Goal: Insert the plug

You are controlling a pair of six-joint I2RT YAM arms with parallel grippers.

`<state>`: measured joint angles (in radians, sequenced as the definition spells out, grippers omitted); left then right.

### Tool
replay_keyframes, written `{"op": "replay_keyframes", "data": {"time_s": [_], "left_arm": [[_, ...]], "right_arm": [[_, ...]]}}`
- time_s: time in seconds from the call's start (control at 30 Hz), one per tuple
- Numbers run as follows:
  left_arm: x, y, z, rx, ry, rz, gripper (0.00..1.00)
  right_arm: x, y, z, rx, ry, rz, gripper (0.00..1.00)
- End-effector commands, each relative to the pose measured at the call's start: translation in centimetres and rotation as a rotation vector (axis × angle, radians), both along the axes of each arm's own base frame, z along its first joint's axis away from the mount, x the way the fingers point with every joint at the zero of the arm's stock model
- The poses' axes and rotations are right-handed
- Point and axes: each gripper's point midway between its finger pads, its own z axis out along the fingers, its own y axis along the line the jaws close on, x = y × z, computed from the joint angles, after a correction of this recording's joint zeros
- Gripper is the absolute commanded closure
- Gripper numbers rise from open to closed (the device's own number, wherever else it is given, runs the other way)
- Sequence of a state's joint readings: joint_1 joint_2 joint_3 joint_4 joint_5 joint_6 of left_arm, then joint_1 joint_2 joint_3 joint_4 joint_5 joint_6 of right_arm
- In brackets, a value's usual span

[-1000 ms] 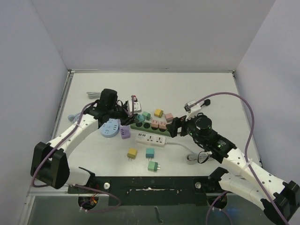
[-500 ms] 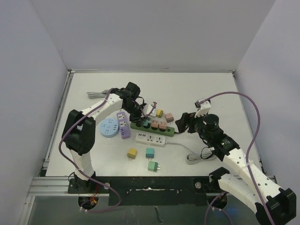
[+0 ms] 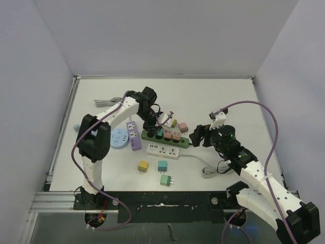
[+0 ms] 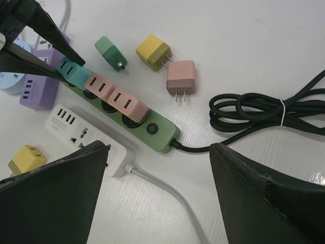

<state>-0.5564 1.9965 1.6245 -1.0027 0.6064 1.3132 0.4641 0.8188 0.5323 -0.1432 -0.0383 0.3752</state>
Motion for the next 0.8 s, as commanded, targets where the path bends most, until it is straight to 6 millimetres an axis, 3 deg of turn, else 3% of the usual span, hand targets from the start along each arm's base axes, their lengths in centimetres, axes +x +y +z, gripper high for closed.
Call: {"op": "replay_keyframes", "data": {"time_s": [0.0,0.33,0.53,0.77], "left_arm": [[-1.3,0.2,-0.3,0.006,0.067,-0.058,0.83],[-0.5,1.7,-2.9,0.181,0.135,-0.008,0.85],[-0.1,2.5,-5.3,0.315,0.05,0.017,0.9],[0.3,2.7,-6.7,0.396,0.007,0.053,0.9]], "right_arm": [[0.7,0.2,1.6,0.033,-0.063,-0.003,0.17],[0.5,0.0,1.3,0.022,-0.062,0.001,0.17],[0.5,-0.1,0.9,0.011,-0.057,-0.002,0.17],[0.7,-0.2,0.7,0.002,-0.054,-0.005,0.17]]}}
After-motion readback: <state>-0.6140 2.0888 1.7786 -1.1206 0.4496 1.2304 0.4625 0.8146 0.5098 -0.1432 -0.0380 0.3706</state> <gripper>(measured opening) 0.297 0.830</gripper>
